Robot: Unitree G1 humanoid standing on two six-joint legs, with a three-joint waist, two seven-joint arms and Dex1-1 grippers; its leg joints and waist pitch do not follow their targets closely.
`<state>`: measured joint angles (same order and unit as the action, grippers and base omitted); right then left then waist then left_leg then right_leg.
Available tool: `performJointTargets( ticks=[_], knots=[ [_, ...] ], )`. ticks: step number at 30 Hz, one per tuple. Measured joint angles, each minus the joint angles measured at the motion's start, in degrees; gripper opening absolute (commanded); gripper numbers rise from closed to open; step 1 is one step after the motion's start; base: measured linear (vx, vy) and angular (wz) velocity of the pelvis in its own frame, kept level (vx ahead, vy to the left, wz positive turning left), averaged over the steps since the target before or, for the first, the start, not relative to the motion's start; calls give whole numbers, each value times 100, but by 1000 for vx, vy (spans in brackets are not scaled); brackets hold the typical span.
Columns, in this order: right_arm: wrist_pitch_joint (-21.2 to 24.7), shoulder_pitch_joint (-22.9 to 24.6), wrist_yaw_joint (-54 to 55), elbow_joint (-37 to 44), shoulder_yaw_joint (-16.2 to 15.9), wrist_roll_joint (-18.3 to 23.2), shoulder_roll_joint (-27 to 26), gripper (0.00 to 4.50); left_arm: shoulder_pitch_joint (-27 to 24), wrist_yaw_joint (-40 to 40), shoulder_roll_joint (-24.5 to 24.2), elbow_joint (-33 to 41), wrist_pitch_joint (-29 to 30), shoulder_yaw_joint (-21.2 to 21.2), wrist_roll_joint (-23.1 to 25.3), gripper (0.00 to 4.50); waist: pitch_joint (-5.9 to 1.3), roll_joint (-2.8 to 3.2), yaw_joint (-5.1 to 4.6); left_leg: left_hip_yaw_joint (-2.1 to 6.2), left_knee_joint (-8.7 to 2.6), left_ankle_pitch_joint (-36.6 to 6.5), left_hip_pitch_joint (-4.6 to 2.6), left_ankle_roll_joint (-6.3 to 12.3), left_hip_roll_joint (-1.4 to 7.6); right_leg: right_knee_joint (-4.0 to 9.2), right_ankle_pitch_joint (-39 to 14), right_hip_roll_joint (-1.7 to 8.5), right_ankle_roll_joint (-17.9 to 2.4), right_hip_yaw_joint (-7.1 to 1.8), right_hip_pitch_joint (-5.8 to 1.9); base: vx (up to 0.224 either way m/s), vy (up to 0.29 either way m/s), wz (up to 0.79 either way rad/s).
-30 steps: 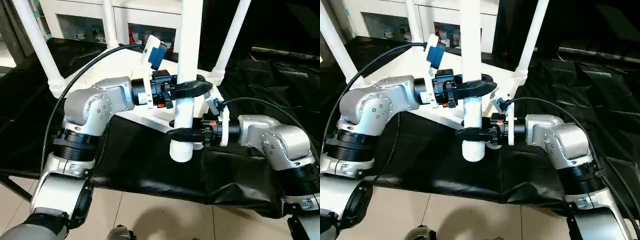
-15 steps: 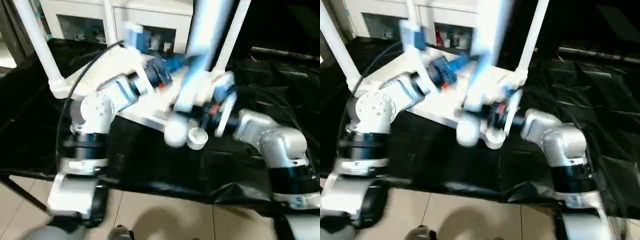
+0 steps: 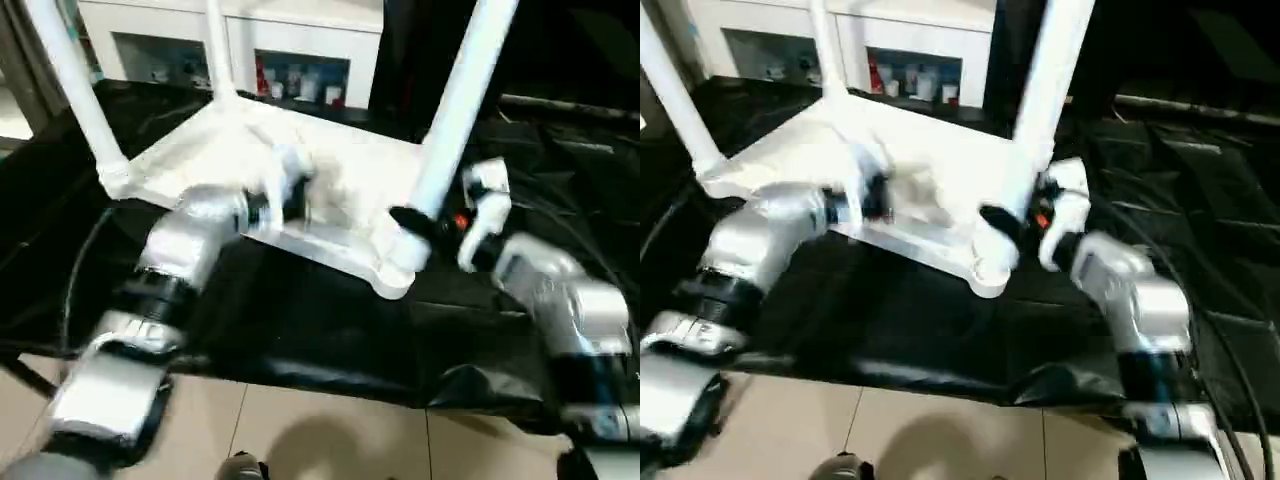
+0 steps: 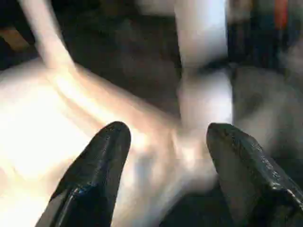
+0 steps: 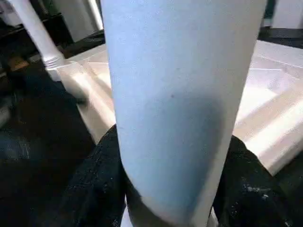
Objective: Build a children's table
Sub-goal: Pick table leg
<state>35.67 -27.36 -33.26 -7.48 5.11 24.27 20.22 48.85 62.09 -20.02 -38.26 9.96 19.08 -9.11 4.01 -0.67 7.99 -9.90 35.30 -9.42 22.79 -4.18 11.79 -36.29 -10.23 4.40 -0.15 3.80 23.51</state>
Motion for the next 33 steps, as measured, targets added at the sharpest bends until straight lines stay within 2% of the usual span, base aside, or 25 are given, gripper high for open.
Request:
performJointTargets(
  ticks=[2,5,8,9,11,15,18,21,27,32,33],
  knots=[
    [7,68,43,82,58,-21,43,191,16,221,11,-264,-125,151,180,305,1,29,1,-1,0,0,0,0,1,0,1,0,-2,1,-1,0,0,0],
    [10,256,87,284,73,-64,130,191,296,390,200,-930,-618,310,491,305,-6,81,10,-1,0,-1,-1,2,1,7,3,0,-5,2,-9,0,0,0],
    [63,407,156,457,67,-109,145,191,587,398,341,-1424,-1102,471,765,305,-11,169,-12,-3,0,-3,-22,5,0,14,6,0,-10,0,-25,0,0,0],
    [110,495,176,593,75,-105,151,191,647,344,387,-1610,-1267,518,850,305,-21,221,-27,-6,-1,-6,-35,9,-1,16,7,1,-11,-3,-36,0,0,0],
    [264,682,233,870,108,-50,202,191,824,105,525,-2056,-1490,559,1015,305,-19,262,-30,-8,-9,-7,-54,12,-2,16,5,1,-9,-3,-49,0,0,0],
    [562,1002,299,1375,187,45,373,191,1014,-236,678,-2592,-1778,589,1296,305,-41,324,-104,-7,-19,-7,-67,11,-3,19,4,0,-7,-2,-60,0,0,0],
    [741,1191,345,1669,276,91,439,191,1071,-501,748,-2969,-1894,710,1572,305,-72,382,-200,-5,-18,-7,-68,12,-6,24,4,0,-6,-2,-62,0,0,0],
    [913,1318,415,1902,368,115,501,191,1115,-806,808,-3230,-1928,716,1690,305,-78,410,-285,-3,-20,-7,-68,12,-6,25,4,0,-5,1,-63,0,0,0],
    [1356,1670,492,2535,467,330,609,191,1270,-1443,881,-3652,-1963,713,2030,305,-100,466,-367,3,-26,-8,-71,14,-9,43,-11,-2,23,4,-70,0,0,0],
    [1415,1663,522,2548,536,341,666,191,1270,-1194,885,-3754,-1732,699,2060,305,-111,483,-419,3,-27,-11,-69,18,-11,53,-10,-2,22,4,-72,0,0,0],
    [1415,1658,520,2548,536,340,683,191,1270,-1049,886,-3793,-1677,707,2072,288,-113,486,-433,3,-28,-12,-68,20,-12,56,-10,-2,21,4,-72,0,0,0]
  ],
)
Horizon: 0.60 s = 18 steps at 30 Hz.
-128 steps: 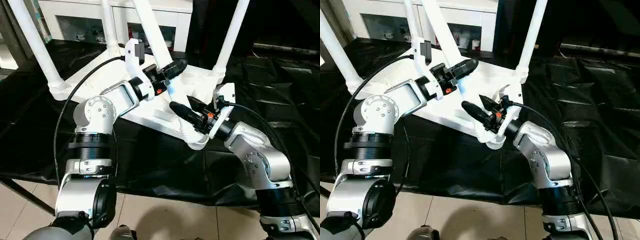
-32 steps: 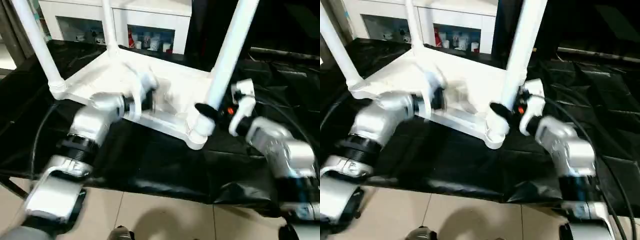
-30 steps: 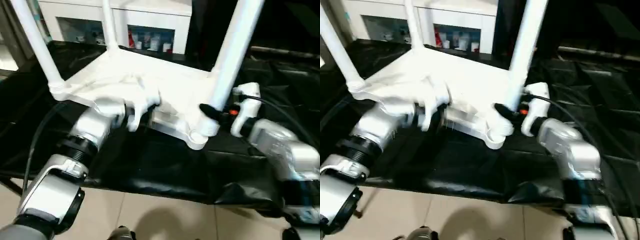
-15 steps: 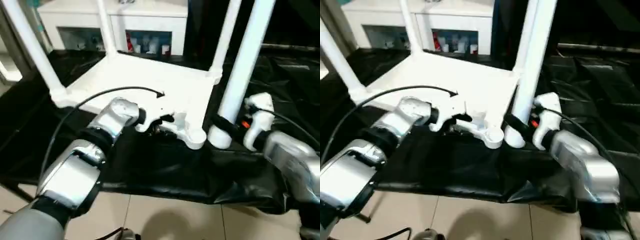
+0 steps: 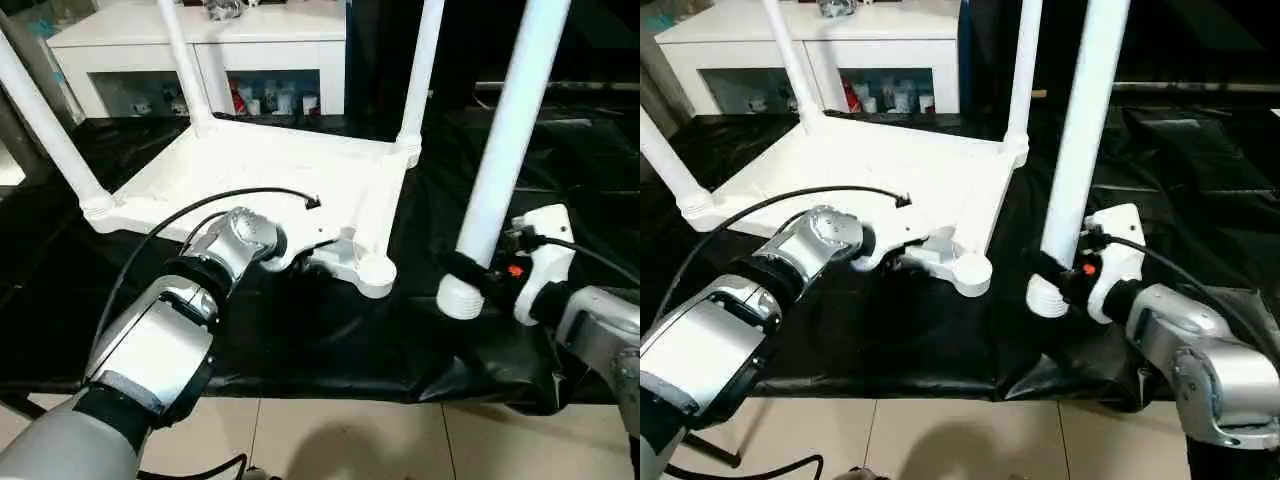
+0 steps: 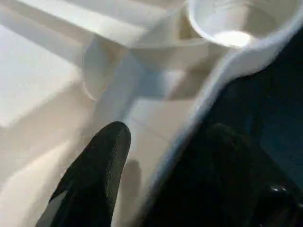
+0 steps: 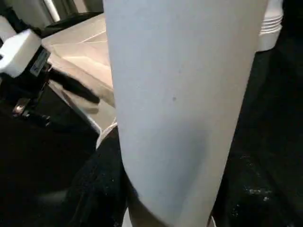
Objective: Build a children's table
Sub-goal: Pick table leg
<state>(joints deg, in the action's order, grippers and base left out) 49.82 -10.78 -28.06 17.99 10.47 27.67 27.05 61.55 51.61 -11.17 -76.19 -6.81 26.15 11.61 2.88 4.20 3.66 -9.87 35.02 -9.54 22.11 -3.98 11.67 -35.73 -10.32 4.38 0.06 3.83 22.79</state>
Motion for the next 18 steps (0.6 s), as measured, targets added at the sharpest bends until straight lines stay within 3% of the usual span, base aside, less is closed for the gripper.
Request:
performJointTargets(
  ticks=[9,18],
  knots=[
    [-29,-247,-1,-113,-47,-32,35,191,211,727,-6,-85,347,25,286,232,-19,28,-33,0,-18,-4,1,7,-3,33,15,0,-25,0,-6,0,0,0],
    [-295,-438,-104,-480,-344,-247,61,191,264,1528,-38,-88,457,294,669,170,-24,34,-18,-4,-40,-5,6,13,-5,67,15,0,-26,0,-6,0,0,0]
  ],
)
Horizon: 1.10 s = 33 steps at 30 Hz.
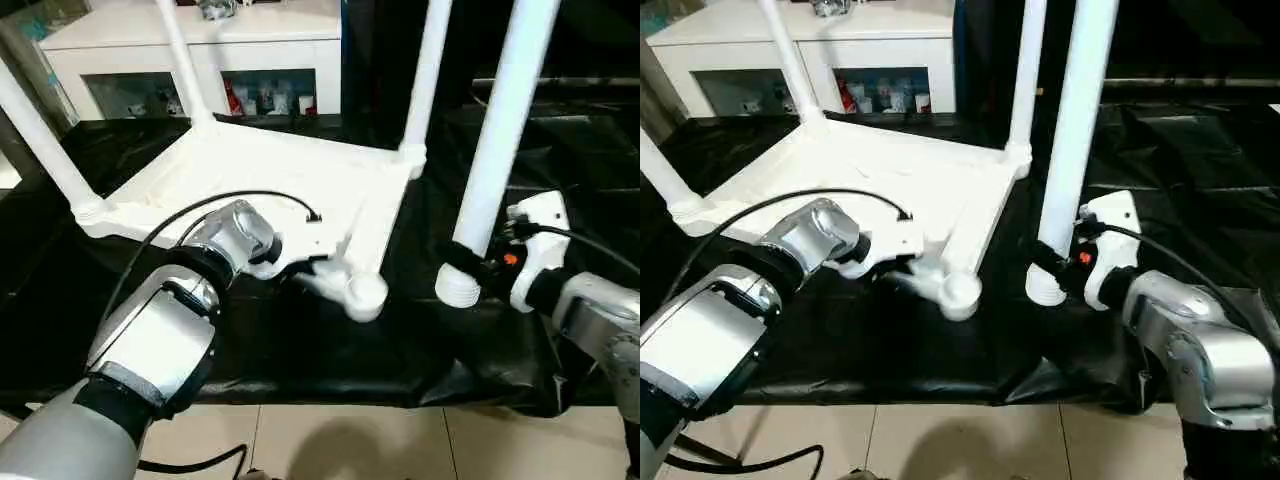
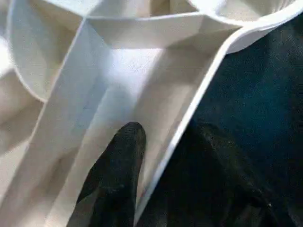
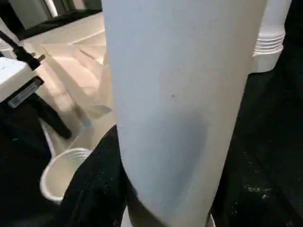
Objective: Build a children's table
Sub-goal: Pick table leg
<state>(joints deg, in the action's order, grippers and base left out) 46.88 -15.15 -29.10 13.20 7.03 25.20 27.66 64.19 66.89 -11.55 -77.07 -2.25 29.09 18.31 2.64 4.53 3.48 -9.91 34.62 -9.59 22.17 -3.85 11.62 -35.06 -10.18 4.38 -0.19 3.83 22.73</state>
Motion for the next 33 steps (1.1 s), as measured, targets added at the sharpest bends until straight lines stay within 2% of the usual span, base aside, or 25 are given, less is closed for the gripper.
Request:
performJointTargets(
  ticks=[4,11,14,18,21,24,29,33],
  knots=[
    [-168,-148,-9,-121,-81,-59,-78,191,12,161,-22,15,163,-33,32,136,1,-2,22,-1,-4,0,-2,0,0,0,0,0,0,1,0,0,0,0],
    [-402,-221,11,-371,-215,-104,-360,191,-21,393,53,55,825,-473,-300,99,3,-5,64,-3,-4,0,-1,1,0,-2,1,1,-1,-1,6,0,0,0],
    [-497,-241,29,-456,-270,-113,-461,191,-78,113,166,148,1111,-753,-520,92,4,-7,54,-4,-7,0,1,2,0,0,1,0,-1,-2,13,0,0,0],
    [-625,-241,190,-559,-299,-123,-737,191,-294,-787,236,397,1434,-1254,-867,76,6,-10,-24,-4,-15,-2,-4,4,0,-2,1,-2,-2,0,25,0,0,0],
    [-730,-271,326,-674,-274,-150,-851,191,-549,-1290,242,687,1473,-1461,-976,67,3,-13,-37,-4,-23,-2,-11,4,0,2,-1,-4,-3,-1,23,0,0,0],
    [-786,-287,428,-822,-275,-252,-909,191,-826,-1664,254,1004,1334,-1609,-1065,51,3,-19,21,-3,-21,-1,-10,3,-1,2,0,-1,-2,1,20,0,0,0],
    [-899,-316,488,-971,-287,-325,-934,191,-1355,-1694,236,1509,797,-1619,-1081,15,4,-53,135,-5,-19,-2,-9,3,-2,3,0,2,-2,0,17,0,0,0],
    [-959,-369,485,-1024,-320,-362,-962,191,-1592,-1440,140,1923,738,-1555,-1079,0,5,-66,195,-9,-31,-1,-10,1,-1,1,0,4,-1,-1,19,0,0,0]
  ],
)
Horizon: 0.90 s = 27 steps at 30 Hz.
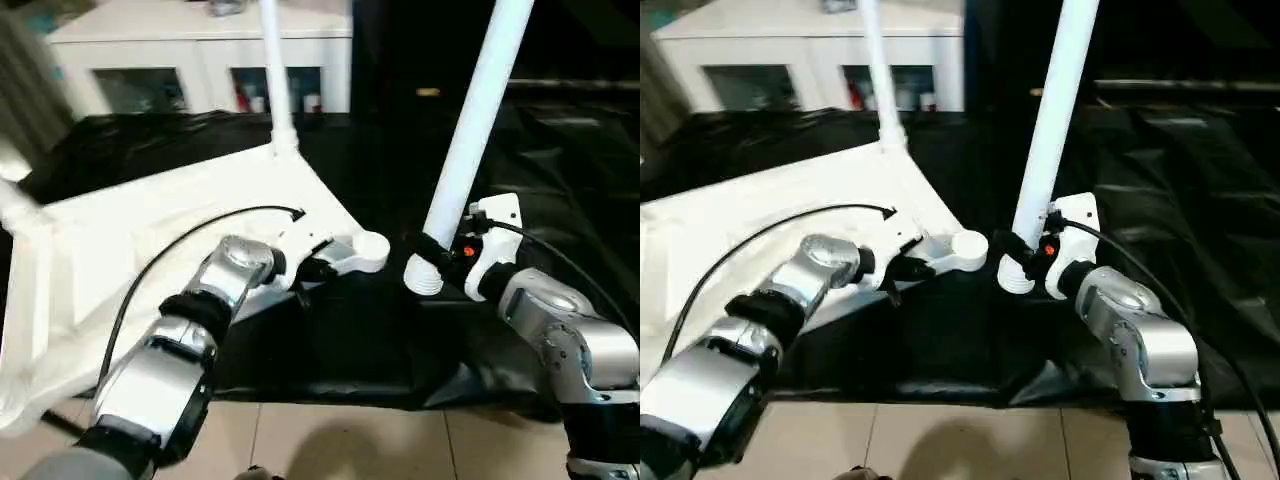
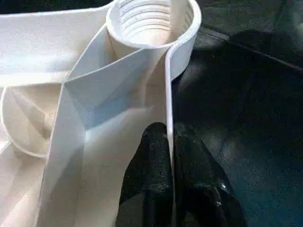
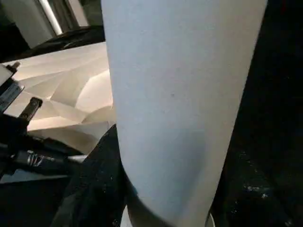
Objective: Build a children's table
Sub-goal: Pick table leg, then insert table leg to table base
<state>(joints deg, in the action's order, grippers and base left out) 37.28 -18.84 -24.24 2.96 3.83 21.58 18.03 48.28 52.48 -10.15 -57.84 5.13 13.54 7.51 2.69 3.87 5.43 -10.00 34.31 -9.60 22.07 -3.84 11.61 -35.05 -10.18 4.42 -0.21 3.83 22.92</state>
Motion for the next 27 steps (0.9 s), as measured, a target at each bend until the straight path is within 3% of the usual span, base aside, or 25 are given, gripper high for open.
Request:
performJointTargets(
  ticks=[2,3,5,10,17,23,25,27],
  knots=[
    [-47,-23,-4,-38,-8,-20,9,191,-118,111,-66,203,-2,19,2,0,1,-2,8,-1,-2,0,0,0,0,-1,-1,0,1,0,1,0,0,0],
    [-68,-27,-4,-81,-10,-40,13,191,-176,180,-90,315,19,26,2,59,1,-3,9,-1,-3,0,0,-1,0,-1,-1,0,2,0,2,0,0,0],
    [-68,-26,-3,-104,-39,-89,12,191,-271,261,-127,479,38,17,-31,59,2,-4,11,-2,-7,0,1,-1,0,-1,-2,0,3,0,4,0,0,0],
    [-70,-43,-7,-117,-70,-105,6,191,-454,282,-123,846,106,-32,-172,107,25,-88,37,-4,-7,1,10,-1,0,3,-4,0,5,-1,11,0,0,0],
    [-139,-150,-90,-203,-111,-126,-10,191,-532,231,-238,1073,338,-43,-226,109,30,-146,29,-7,-9,0,9,-1,0,4,-6,0,9,-5,13,0,0,0],
    [-140,-150,-119,-210,-151,-135,-10,191,-630,266,-338,1318,582,-22,-217,69,32,-152,2,-8,-9,0,7,-1,0,4,-6,0,9,-6,13,0,0,0],
    [-142,-150,-127,-211,-158,-138,-10,191,-668,291,-378,1419,662,-1,-211,31,33,-152,-17,-9,-9,0,7,-1,0,4,-6,0,10,-6,14,0,0,0],
    [-142,-150,-134,-211,-158,-141,-7,191,-673,332,-411,1456,725,20,-212,29,32,-152,-32,-9,-9,0,6,-1,0,4,-6,0,10,-7,14,0,0,0]
  ],
)
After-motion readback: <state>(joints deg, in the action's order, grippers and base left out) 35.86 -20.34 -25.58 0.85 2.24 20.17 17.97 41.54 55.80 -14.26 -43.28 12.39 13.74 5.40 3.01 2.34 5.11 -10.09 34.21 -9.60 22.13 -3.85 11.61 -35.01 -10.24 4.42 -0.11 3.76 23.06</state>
